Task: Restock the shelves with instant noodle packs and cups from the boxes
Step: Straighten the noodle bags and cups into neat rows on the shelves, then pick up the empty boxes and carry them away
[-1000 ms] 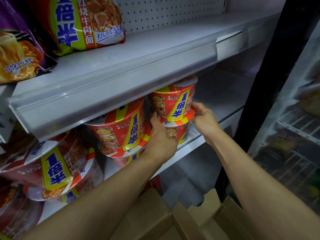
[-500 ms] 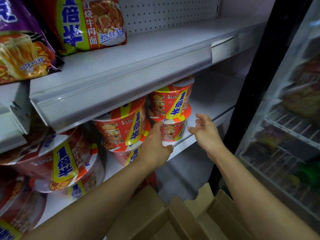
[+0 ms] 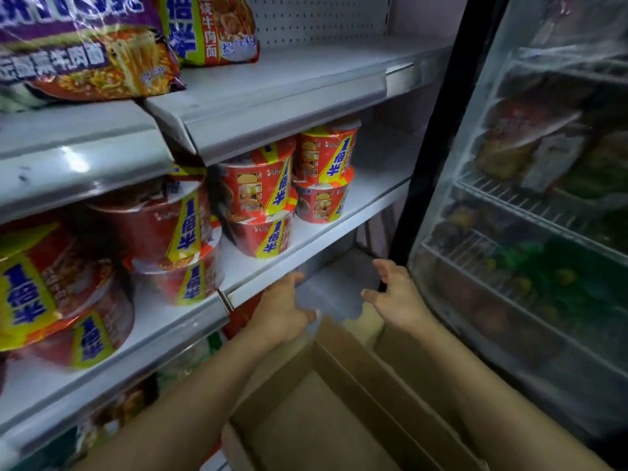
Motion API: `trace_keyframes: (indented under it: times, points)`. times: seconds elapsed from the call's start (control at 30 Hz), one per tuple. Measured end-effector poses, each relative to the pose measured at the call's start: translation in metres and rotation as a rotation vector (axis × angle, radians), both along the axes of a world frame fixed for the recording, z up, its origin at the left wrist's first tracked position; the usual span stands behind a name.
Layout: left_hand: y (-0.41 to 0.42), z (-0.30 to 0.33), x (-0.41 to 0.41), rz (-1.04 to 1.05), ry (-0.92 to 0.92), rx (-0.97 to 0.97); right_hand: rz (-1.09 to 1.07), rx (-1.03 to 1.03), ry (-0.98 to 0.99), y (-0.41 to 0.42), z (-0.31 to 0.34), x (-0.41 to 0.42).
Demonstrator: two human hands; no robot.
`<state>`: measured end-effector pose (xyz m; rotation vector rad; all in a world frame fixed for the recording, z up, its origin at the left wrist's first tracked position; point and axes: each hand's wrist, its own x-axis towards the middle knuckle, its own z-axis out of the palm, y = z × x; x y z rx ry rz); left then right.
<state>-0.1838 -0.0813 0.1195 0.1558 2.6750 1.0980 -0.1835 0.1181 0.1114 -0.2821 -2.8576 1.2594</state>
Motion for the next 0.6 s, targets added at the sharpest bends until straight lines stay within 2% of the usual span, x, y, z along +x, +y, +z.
trace_keyframes:
  times: [0.2, 0.43, 0.6]
  points:
    - [-0.021, -0.025, 0.075, 0.011, -0.086, -0.018, -0.078, 0.016, -0.100, -0.010, -0.008, 0.098]
    - [-0.012, -0.047, 0.142, 0.032, -0.288, 0.176, -0.178, 0.010, -0.212, -0.004, -0.013, 0.190]
    - [0.013, -0.060, 0.167, 0.025, -0.344, 0.198, -0.244, -0.034, -0.248, 0.020, -0.018, 0.231]
